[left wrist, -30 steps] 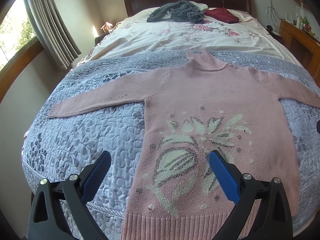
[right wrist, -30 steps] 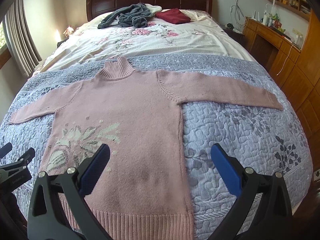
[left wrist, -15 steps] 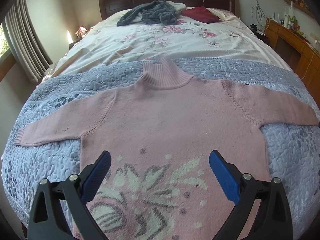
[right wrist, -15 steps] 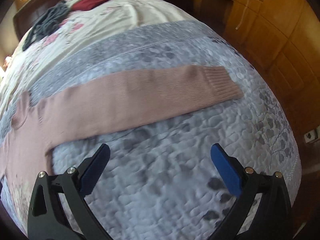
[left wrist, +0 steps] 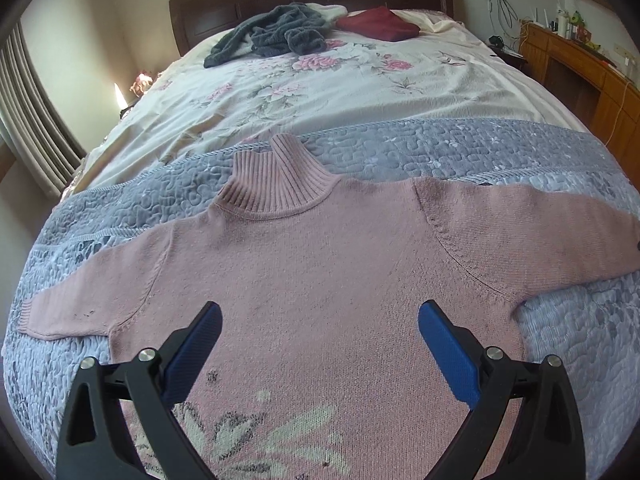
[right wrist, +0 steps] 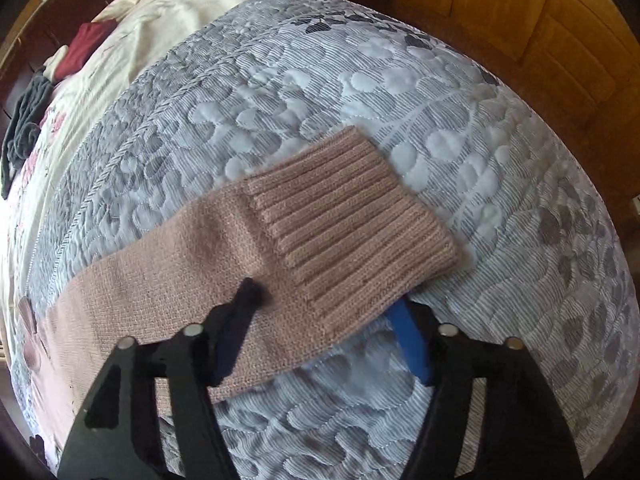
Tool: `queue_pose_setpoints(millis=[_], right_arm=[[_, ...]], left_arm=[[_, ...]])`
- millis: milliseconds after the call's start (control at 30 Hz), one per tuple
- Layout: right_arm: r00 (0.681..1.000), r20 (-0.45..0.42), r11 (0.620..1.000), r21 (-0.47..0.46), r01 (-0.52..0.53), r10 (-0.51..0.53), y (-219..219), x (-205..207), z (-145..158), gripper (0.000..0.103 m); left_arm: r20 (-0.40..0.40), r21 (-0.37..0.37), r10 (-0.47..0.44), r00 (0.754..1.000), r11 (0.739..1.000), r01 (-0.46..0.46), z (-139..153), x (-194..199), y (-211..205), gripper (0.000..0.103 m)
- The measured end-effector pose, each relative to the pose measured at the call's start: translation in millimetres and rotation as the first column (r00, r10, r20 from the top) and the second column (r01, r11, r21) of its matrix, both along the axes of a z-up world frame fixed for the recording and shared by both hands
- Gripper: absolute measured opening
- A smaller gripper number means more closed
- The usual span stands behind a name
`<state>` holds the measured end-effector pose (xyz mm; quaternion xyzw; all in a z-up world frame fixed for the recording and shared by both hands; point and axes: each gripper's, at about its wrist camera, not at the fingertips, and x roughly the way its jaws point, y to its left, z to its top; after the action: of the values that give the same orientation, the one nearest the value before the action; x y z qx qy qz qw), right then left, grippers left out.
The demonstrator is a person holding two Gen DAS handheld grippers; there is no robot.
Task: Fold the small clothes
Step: 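Grasp the ribbed cuff of one pink sleeve with the right gripper, then fold the held sleeve across the sweater body and open the right gripper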
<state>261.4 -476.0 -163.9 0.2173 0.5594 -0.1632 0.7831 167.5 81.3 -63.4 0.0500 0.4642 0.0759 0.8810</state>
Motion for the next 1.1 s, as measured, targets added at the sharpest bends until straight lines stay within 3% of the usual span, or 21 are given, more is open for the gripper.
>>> queue_pose_setpoints(millis=[33, 100, 133, 167, 367, 567, 900, 1100], right_arm=[[1.0, 0.011, 1.0, 0.018, -0.008, 0.008, 0, 1, 0, 0.039], [1.0, 0.011, 1.0, 0.007, -0.016, 0.016, 0, 5, 3, 0.031], [0.999, 0.025, 0.999, 0.016, -0.031, 0.031, 2, 4, 5, 0.013], [0.998, 0.048, 0.998, 0.051, -0.041, 0.039, 3, 2, 7, 0.007], [0.985, 0.148, 0.994, 0.059, -0.094, 0.085, 36, -6, 37, 0.007], [0.945, 0.241, 0.964, 0.095, -0.248, 0.22, 117, -5, 70, 0.006], [0.835, 0.309, 0.847, 0.143, -0.513, 0.454, 303, 4, 78, 0.006], [0.78, 0.311, 0.774, 0.177, -0.608, 0.542, 390, 3, 65, 0.006]], left_arm=[[-0.003, 0.0, 0.001, 1.0, 1.0, -0.001, -2, -1, 1, 0.099], [-0.012, -0.007, 0.005, 1.0, 1.0, -0.005, -5, -3, 4, 0.099], [-0.016, -0.009, 0.007, 1.0, 1.0, -0.007, -5, -5, 5, 0.099], [-0.018, -0.009, 0.007, 1.0, 1.0, -0.007, -6, -6, 8, 0.099], [-0.028, -0.018, 0.028, 0.999, 0.999, -0.028, -4, -12, 30, 0.099], [-0.053, -0.031, 0.042, 0.998, 0.999, -0.044, -2, -17, 55, 0.099], [-0.054, -0.075, 0.057, 0.997, 0.995, -0.061, 5, -32, 94, 0.099], [-0.057, -0.105, 0.084, 0.995, 0.99, -0.089, 5, -38, 120, 0.099]])
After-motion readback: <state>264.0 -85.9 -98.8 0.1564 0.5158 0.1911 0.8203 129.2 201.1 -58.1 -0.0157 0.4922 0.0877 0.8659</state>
